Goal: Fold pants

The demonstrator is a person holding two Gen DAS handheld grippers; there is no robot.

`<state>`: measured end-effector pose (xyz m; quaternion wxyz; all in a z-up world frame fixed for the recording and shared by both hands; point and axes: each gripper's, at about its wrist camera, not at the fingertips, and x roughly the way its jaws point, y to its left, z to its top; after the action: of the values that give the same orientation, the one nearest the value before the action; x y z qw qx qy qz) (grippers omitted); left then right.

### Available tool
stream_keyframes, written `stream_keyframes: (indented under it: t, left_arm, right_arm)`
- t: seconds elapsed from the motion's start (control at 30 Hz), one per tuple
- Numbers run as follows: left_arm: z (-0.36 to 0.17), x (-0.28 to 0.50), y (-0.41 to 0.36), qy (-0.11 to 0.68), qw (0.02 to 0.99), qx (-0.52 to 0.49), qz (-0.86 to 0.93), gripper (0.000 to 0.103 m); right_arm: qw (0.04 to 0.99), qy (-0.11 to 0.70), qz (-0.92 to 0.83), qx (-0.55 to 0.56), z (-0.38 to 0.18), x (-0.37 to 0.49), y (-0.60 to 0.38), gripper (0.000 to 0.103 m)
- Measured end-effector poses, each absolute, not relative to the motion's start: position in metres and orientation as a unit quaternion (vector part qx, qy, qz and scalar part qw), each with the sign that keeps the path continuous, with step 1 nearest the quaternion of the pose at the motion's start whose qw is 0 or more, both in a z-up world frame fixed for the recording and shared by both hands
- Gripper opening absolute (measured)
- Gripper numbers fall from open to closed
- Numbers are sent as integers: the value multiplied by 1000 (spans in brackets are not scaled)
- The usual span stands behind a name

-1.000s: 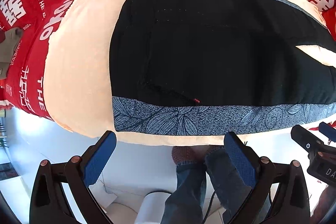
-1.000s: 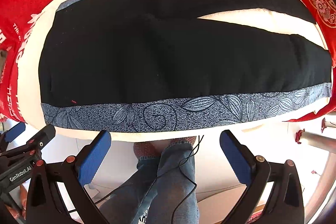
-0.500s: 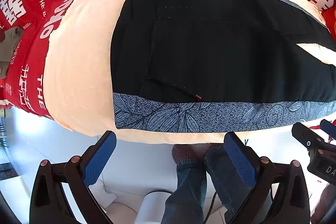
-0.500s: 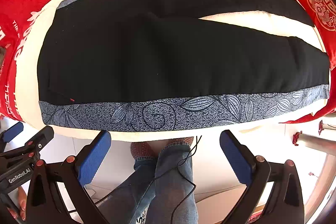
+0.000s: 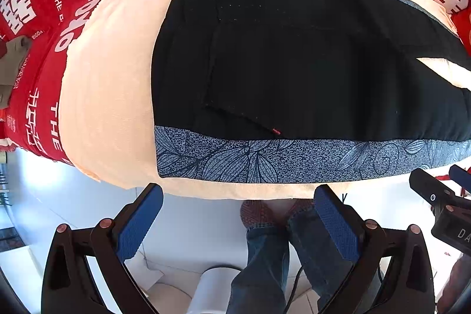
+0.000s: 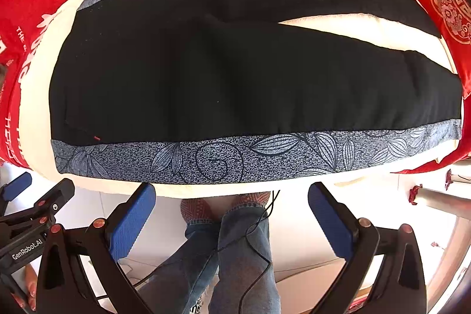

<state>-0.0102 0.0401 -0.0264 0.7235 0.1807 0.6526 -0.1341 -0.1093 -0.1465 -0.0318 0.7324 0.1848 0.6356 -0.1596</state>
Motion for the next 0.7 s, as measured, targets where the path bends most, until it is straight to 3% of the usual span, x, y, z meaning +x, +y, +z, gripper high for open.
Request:
stream_keyframes:
  t: [0.7]
  left_arm:
    - [-36,-8,36,656,720,182,-134,103]
  right_arm:
    - [730,638,-164,183,-36,-106,-152,103]
